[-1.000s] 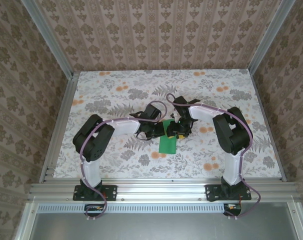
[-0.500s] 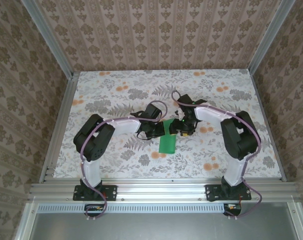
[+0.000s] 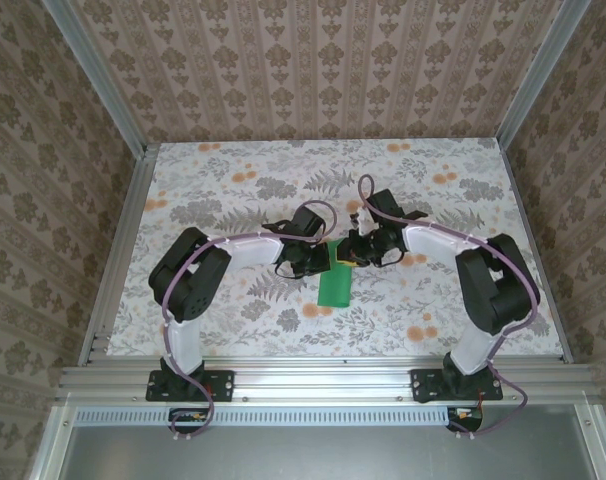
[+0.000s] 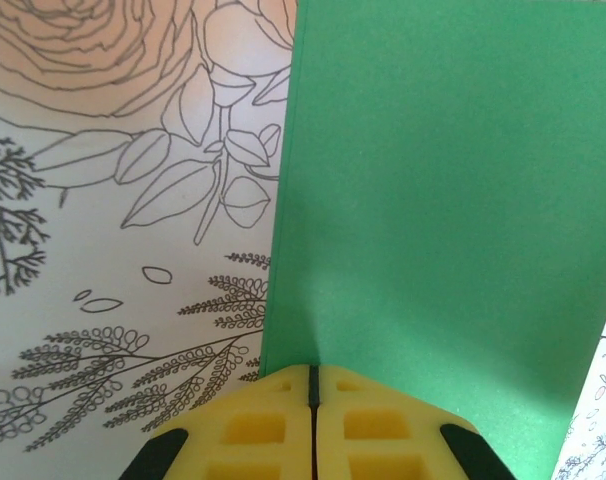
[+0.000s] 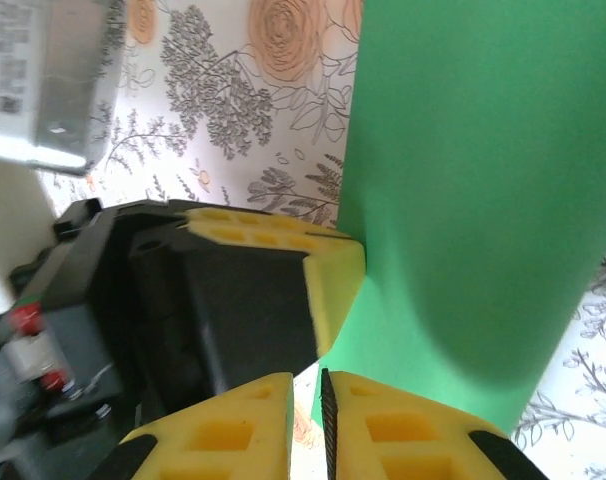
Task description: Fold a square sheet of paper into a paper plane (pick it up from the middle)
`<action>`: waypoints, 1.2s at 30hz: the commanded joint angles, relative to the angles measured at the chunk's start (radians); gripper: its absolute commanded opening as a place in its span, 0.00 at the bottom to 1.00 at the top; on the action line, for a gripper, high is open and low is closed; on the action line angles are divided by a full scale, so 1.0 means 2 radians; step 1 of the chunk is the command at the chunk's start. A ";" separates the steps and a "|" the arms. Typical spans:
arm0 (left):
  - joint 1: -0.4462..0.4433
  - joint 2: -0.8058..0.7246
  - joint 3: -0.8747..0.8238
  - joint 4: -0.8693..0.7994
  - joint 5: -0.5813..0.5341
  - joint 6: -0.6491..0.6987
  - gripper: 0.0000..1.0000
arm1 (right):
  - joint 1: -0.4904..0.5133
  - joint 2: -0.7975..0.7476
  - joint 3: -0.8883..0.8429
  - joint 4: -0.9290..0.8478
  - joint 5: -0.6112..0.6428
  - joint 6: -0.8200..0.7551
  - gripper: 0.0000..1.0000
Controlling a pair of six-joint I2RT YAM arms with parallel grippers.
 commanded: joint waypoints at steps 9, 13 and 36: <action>-0.005 0.022 -0.006 -0.037 -0.015 0.013 0.07 | 0.000 0.056 -0.019 -0.020 0.033 -0.023 0.20; -0.006 0.024 -0.006 -0.038 -0.014 0.013 0.07 | -0.002 0.069 -0.027 -0.025 0.048 -0.033 0.22; -0.013 0.032 0.007 -0.048 -0.015 0.017 0.06 | -0.002 0.000 -0.093 0.020 -0.023 0.000 0.26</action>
